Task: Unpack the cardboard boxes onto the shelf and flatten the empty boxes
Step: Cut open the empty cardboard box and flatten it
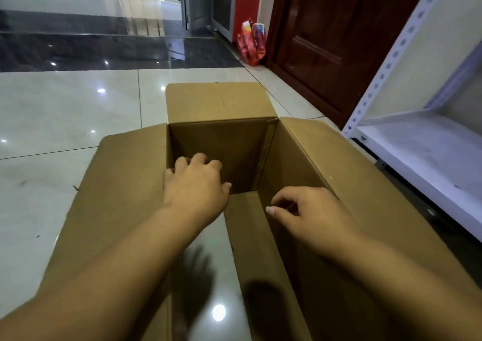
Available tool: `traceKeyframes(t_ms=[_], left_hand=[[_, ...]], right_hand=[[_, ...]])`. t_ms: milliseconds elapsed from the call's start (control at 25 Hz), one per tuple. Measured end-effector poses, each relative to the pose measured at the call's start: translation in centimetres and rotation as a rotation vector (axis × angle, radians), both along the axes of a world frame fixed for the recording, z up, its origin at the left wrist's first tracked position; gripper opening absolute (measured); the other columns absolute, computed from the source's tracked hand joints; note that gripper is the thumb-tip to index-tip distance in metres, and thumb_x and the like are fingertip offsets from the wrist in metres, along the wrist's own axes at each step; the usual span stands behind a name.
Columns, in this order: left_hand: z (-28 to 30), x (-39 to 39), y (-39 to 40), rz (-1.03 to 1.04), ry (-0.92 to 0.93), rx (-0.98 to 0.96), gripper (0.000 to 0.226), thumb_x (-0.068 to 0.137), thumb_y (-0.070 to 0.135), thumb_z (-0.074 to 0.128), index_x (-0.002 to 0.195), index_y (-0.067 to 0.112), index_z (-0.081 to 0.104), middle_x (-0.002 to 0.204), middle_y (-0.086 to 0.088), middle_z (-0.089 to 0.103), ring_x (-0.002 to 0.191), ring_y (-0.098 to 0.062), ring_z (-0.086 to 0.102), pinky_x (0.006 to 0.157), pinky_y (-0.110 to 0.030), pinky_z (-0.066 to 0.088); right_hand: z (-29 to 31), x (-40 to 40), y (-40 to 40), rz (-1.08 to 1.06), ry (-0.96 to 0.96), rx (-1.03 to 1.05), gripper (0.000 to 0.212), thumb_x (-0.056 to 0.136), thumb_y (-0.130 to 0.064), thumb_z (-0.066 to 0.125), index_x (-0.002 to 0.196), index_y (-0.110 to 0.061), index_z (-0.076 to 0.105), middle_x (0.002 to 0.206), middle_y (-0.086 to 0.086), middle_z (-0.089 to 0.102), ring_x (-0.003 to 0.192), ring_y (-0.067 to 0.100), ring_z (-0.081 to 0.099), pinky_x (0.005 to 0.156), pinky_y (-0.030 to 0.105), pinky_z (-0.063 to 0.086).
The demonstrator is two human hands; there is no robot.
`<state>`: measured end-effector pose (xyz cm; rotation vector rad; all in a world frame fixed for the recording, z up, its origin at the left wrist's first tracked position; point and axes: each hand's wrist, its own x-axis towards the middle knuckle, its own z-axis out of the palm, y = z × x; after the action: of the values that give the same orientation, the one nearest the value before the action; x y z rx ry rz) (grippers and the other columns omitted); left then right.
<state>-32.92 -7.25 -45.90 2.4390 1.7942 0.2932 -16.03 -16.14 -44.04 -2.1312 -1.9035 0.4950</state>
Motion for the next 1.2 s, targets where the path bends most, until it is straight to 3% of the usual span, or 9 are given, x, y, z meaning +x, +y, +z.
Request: traceKeyframes(t_ms=[200, 320, 600, 840, 1080, 1200], left_hand=[[0.8, 2.6, -3.7, -0.114, -0.287, -0.135, 0.038, 0.090, 0.052, 0.053, 0.121, 0.031, 0.057, 0.121, 0.006, 0.055, 0.102, -0.013, 0.054, 0.086, -0.033, 0.050], [0.5, 4.0, -6.2, -0.148, -0.288, -0.205, 0.038, 0.090, 0.050, 0.055, 0.122, 0.029, 0.058, 0.122, 0.007, 0.057, 0.095, -0.007, 0.055, 0.075, -0.022, 0.044], [0.9, 5.8, -11.6, -0.165, -0.282, -0.349, 0.037, 0.090, 0.048, 0.056, 0.120, 0.028, 0.059, 0.118, 0.008, 0.062, 0.100, -0.007, 0.055, 0.077, -0.023, 0.041], [2.1, 4.9, -16.6, -0.111, -0.328, -0.459, 0.029, 0.088, 0.046, 0.059, 0.112, 0.030, 0.062, 0.103, 0.014, 0.062, 0.086, 0.001, 0.055, 0.066, -0.015, 0.041], [2.2, 6.8, -21.1, -0.082, -0.484, -0.604, 0.008, 0.087, 0.043, 0.060, 0.092, 0.036, 0.060, 0.091, 0.017, 0.061, 0.083, 0.002, 0.055, 0.061, -0.012, 0.036], [1.1, 7.9, -22.1, -0.126, -0.426, -0.669, 0.011, 0.088, 0.045, 0.060, 0.093, 0.035, 0.061, 0.093, 0.015, 0.062, 0.082, 0.000, 0.056, 0.062, -0.015, 0.042]], right_hand=[[0.5, 2.9, -3.8, -0.137, 0.077, -0.004, 0.019, 0.092, -0.046, 0.055, 0.106, -0.035, 0.062, 0.094, -0.016, 0.062, 0.087, 0.002, 0.057, 0.078, 0.027, 0.055], [0.4, 4.1, -5.8, -0.190, 0.107, -0.002, 0.020, 0.092, -0.045, 0.056, 0.108, -0.034, 0.062, 0.096, -0.014, 0.062, 0.089, 0.005, 0.058, 0.080, 0.030, 0.056], [0.5, 7.0, -9.7, -0.256, 0.203, 0.122, 0.012, 0.092, -0.038, 0.058, 0.100, -0.030, 0.063, 0.090, -0.014, 0.062, 0.086, 0.004, 0.059, 0.080, 0.031, 0.056], [-0.9, 8.6, -14.8, -0.376, 0.248, 0.183, 0.019, 0.091, -0.037, 0.061, 0.106, -0.027, 0.062, 0.103, -0.010, 0.058, 0.102, 0.014, 0.055, 0.087, 0.037, 0.053], [-2.8, 8.9, -17.7, -0.445, 0.313, 0.181, 0.022, 0.086, -0.040, 0.065, 0.104, -0.040, 0.053, 0.116, -0.015, 0.045, 0.118, 0.016, 0.045, 0.100, 0.046, 0.044], [-3.1, 9.7, -18.1, -0.435, 0.246, 0.135, 0.038, 0.084, -0.041, 0.067, 0.120, -0.034, 0.055, 0.131, -0.008, 0.044, 0.126, 0.019, 0.039, 0.105, 0.048, 0.039]])
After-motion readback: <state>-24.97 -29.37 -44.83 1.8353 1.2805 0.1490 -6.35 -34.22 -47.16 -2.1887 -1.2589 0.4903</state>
